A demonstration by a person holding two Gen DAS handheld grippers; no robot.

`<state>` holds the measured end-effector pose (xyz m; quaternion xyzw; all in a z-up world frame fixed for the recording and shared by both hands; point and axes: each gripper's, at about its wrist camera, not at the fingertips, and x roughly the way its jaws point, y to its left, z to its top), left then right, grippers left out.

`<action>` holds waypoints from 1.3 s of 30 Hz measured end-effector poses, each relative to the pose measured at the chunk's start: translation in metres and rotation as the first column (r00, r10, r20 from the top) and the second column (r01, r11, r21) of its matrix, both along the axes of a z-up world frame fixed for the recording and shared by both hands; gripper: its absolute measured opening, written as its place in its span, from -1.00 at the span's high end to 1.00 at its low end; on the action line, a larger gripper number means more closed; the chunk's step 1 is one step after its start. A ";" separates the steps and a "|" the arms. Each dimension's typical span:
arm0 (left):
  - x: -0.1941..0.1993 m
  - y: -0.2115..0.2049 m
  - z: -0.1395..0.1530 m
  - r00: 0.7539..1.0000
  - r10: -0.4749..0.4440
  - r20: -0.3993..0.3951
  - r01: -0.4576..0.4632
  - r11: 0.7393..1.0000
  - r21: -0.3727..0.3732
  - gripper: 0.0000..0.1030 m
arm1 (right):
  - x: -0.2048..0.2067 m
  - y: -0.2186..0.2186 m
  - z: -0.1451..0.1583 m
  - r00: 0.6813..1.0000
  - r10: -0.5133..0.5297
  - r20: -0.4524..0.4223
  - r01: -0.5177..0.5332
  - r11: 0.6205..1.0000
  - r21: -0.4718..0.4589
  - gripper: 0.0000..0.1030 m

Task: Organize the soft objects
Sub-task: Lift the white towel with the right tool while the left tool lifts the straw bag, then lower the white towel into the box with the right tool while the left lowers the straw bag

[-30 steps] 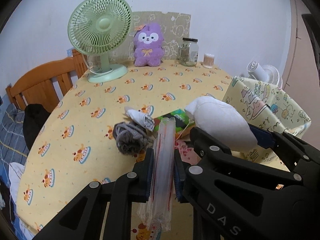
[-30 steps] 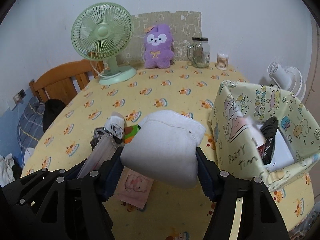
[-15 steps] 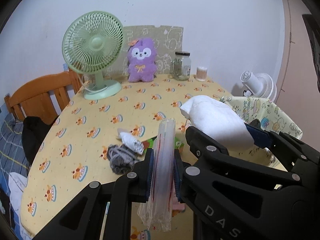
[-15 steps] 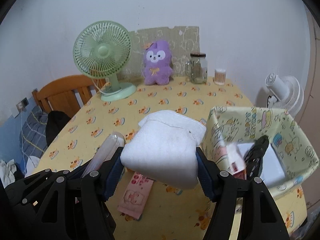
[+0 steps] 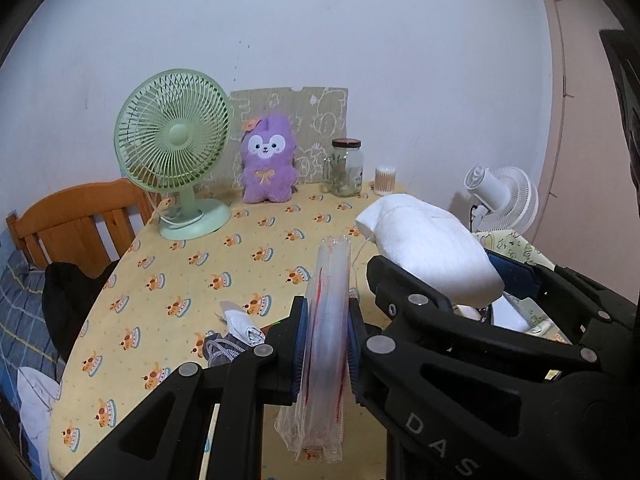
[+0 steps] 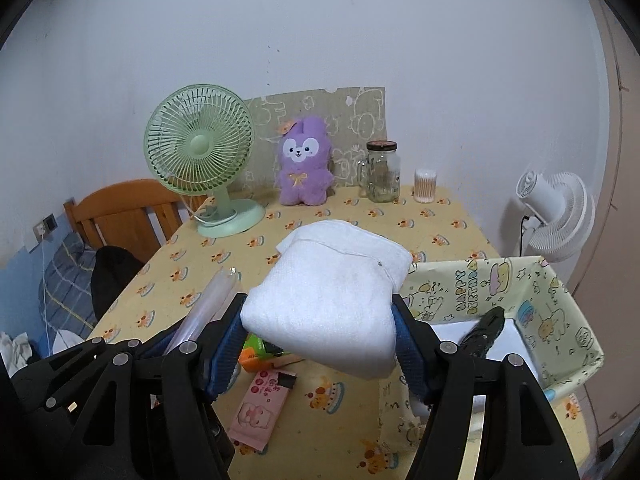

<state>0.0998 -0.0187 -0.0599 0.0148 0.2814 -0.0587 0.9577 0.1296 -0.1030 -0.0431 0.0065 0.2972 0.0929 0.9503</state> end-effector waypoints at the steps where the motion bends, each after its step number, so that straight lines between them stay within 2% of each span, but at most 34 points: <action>1: -0.001 -0.001 0.001 1.000 -0.001 0.002 0.001 1.000 0.000 0.67 | -0.002 0.000 0.001 1.000 -0.001 0.001 0.001 1.000 -0.001 -0.37; 16: -0.014 -0.019 0.017 0.999 -0.021 0.045 0.022 1.000 -0.006 0.67 | -0.017 -0.017 0.022 0.999 -0.016 0.032 0.016 1.000 -0.008 -0.38; 39: 0.005 -0.085 0.023 0.994 -0.090 0.063 0.090 0.996 -0.007 0.66 | -0.007 -0.083 0.032 0.996 -0.072 0.059 0.073 0.997 -0.022 -0.38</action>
